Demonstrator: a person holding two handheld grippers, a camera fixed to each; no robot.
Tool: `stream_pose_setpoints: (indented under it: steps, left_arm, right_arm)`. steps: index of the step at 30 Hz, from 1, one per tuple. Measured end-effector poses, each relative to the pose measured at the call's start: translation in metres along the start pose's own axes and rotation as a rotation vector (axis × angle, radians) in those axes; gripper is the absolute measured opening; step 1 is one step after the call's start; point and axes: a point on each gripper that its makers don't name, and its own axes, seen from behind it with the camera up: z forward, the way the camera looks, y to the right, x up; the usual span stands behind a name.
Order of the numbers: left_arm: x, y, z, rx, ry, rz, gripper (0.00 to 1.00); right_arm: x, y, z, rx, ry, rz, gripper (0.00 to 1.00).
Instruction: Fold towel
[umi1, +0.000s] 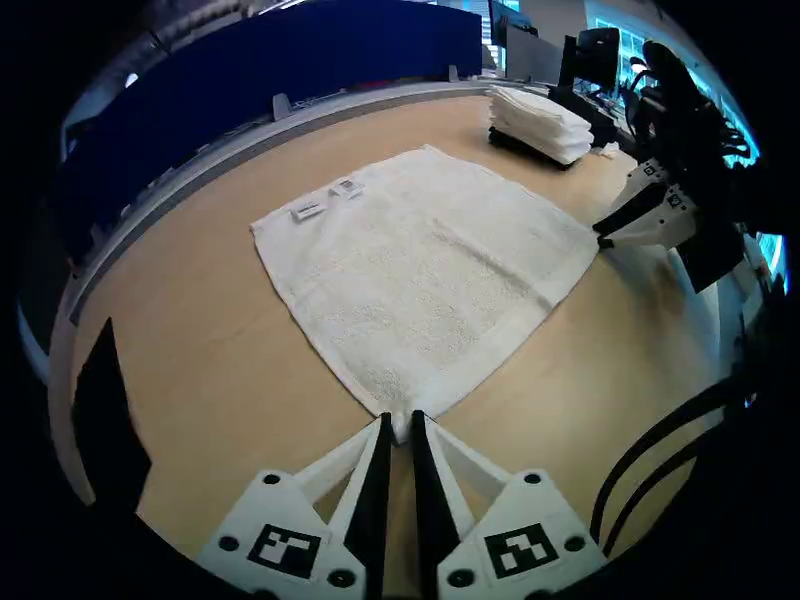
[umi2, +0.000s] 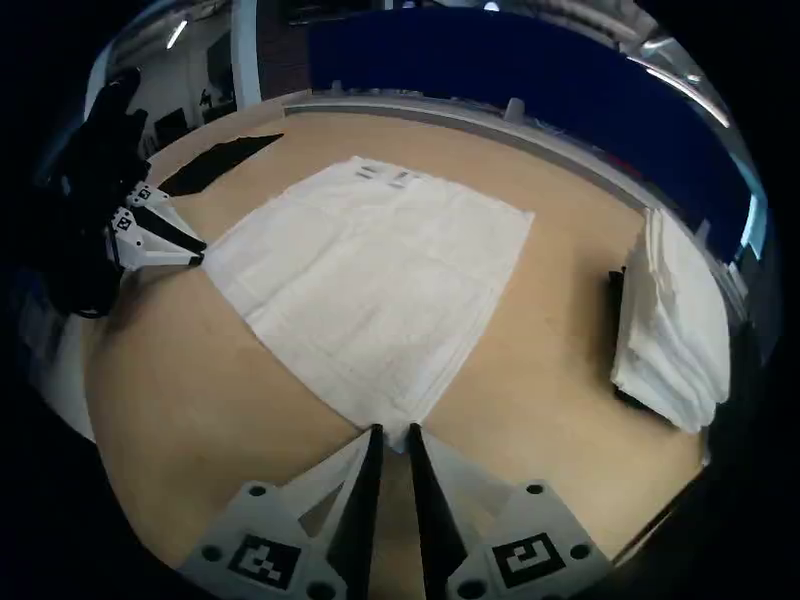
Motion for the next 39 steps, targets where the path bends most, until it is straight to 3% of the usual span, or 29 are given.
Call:
stream_pose_setpoints:
  steps: [11, 21, 29, 39]
  left_arm:
    - [0.001, -0.003, -0.005, -0.021, -0.004, -0.052, 0.11]
    - [0.012, -0.003, -0.013, -0.023, 0.015, -0.058, 0.1]
    - [0.023, -0.002, -0.028, -0.025, 0.032, -0.084, 0.1]
    - [0.035, 0.002, -0.06, -0.024, 0.051, -0.125, 0.1]
  right_arm:
    - [0.004, 0.001, -0.003, 0.012, -0.004, 0.032, 0.13]
    - [0.018, 0.001, -0.011, 0.014, 0.024, 0.066, 0.13]
    - [0.035, 0.001, -0.028, 0.016, 0.051, 0.071, 0.13]
    - [0.052, -0.006, -0.057, 0.025, 0.078, 0.077, 0.12]
